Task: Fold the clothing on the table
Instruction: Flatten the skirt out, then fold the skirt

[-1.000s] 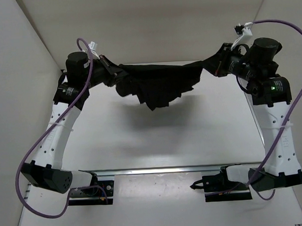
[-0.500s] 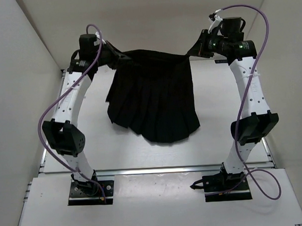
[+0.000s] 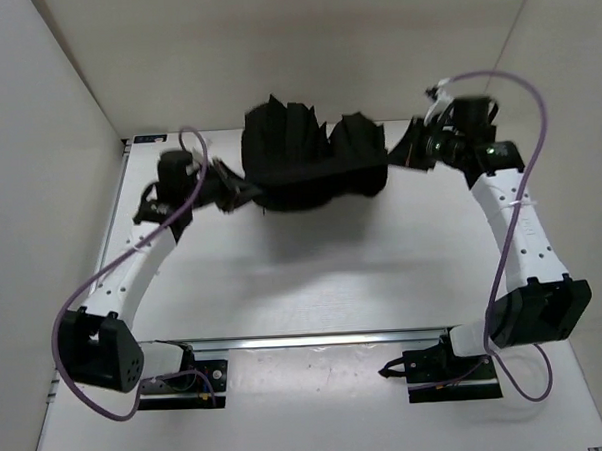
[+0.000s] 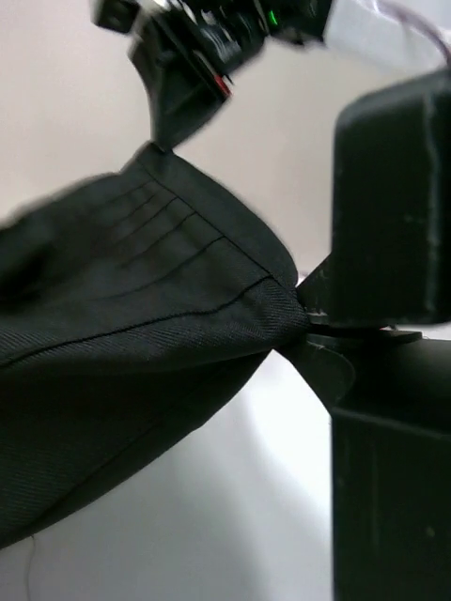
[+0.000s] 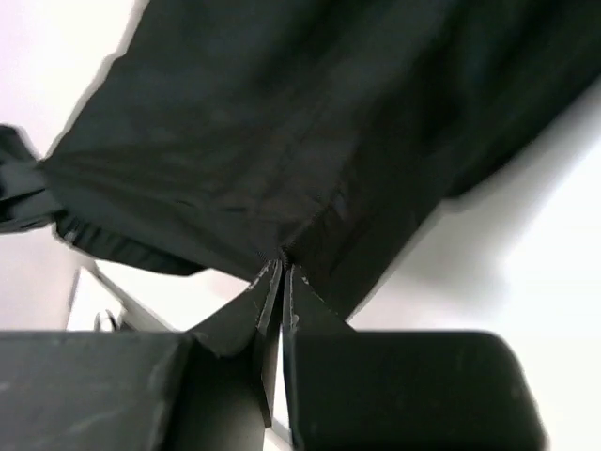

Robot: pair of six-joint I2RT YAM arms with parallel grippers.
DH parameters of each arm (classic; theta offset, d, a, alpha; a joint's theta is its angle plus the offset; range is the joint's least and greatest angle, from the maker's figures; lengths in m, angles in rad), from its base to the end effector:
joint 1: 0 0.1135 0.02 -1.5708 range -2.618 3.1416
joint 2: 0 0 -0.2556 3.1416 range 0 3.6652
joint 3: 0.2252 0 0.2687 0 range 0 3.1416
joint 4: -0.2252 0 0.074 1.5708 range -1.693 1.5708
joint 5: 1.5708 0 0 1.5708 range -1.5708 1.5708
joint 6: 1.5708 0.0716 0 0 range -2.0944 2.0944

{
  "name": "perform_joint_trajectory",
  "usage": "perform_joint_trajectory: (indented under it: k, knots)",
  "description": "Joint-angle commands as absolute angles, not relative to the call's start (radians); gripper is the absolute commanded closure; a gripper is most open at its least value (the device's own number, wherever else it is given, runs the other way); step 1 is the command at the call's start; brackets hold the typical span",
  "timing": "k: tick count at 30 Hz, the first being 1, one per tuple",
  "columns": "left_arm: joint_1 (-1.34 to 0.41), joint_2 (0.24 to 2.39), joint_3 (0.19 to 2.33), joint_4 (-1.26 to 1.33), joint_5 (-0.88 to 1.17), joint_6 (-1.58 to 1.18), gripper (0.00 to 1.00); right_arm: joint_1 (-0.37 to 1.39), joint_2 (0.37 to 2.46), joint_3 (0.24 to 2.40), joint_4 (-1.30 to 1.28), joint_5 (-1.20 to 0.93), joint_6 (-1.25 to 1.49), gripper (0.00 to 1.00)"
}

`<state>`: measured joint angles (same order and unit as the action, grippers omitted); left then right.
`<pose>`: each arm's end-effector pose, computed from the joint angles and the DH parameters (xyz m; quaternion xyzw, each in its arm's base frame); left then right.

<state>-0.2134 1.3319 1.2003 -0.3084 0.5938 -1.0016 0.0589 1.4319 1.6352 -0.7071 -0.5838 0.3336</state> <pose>0.3313 -0.1128 0.3302 -0.1653 0.8057 -0.4953 0.2796 0.3432 0.0598 0.4137 -0.0321 0.8369 0.3380 0.4294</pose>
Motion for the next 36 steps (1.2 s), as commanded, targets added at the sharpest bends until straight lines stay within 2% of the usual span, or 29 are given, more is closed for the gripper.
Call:
perform_joint_trajectory:
  k: [1,2,3,5,6,8,10,14,15,16,20,21,22,23,27,28,34,35,36]
  knots:
    - [-0.199,1.259,0.918,-0.314,0.54,-0.959,0.89,0.054,1.375,1.392,-0.758,-0.413,0.27,1.0]
    - [-0.178,1.262,0.878,-0.296,0.57,-0.947,0.8,0.028,1.361,1.311,-0.764,-0.399,0.256,0.99]
    - [-0.173,1.275,0.808,-0.278,0.587,-0.942,0.68,0.015,1.356,1.249,-0.773,-0.378,0.253,0.94]
    - [-0.138,1.305,0.736,-0.255,0.661,-0.917,0.61,0.002,1.358,1.185,-0.776,-0.367,0.233,0.86]
    - [-0.138,1.324,0.717,-0.274,0.673,-0.905,0.51,0.002,1.342,1.154,-0.764,-0.371,0.238,0.81]
    - [-0.166,1.333,0.719,-0.34,0.651,-0.833,0.53,0.002,1.325,1.117,-0.752,-0.37,0.247,0.72]
    - [-0.185,1.306,0.697,-0.368,0.614,-0.821,0.5,0.011,1.315,1.082,-0.723,-0.367,0.265,0.6]
    - [-0.198,1.243,0.624,-0.308,0.557,-0.867,0.48,0.057,1.341,0.988,-0.654,-0.408,0.32,0.55]
    - [-0.204,1.249,0.627,-0.328,0.528,-0.853,0.47,0.064,1.348,0.956,-0.623,-0.414,0.343,0.54]
    - [-0.216,1.253,0.646,-0.383,0.493,-0.838,0.46,0.078,1.359,0.928,-0.586,-0.407,0.353,0.49]
    - [-0.29,1.244,0.669,-0.48,0.289,-0.768,0.43,0.146,1.39,0.856,-0.517,-0.394,0.402,0.48]
    - [-0.299,1.243,0.645,-0.463,0.279,-0.775,0.41,0.156,1.397,0.842,-0.493,-0.4,0.414,0.42]
    - [-0.31,1.246,0.644,-0.44,0.279,-0.787,0.38,0.17,1.411,0.833,-0.482,-0.402,0.42,0.41]
    - [-0.314,1.264,0.638,-0.44,0.276,-0.785,0.36,0.173,1.416,0.821,-0.462,-0.408,0.423,0.31]
    - [-0.388,1.356,0.663,-0.483,0.21,-0.77,0.35,0.225,1.422,0.802,-0.428,-0.403,0.463,0.31]
    - [-0.406,1.362,0.666,-0.48,0.192,-0.773,0.35,0.244,1.433,0.804,-0.42,-0.402,0.465,0.22]
    - [-0.426,1.431,0.652,-0.456,0.137,-0.775,0.35,0.293,1.528,0.847,-0.446,-0.365,0.471,0.25]
    - [-0.436,1.452,0.666,-0.459,0.115,-0.769,0.35,0.295,1.535,0.847,-0.452,-0.365,0.472,0.33]
    - [-0.433,1.472,0.678,-0.466,0.117,-0.761,0.36,0.304,1.543,0.838,-0.448,-0.367,0.476,0.49]
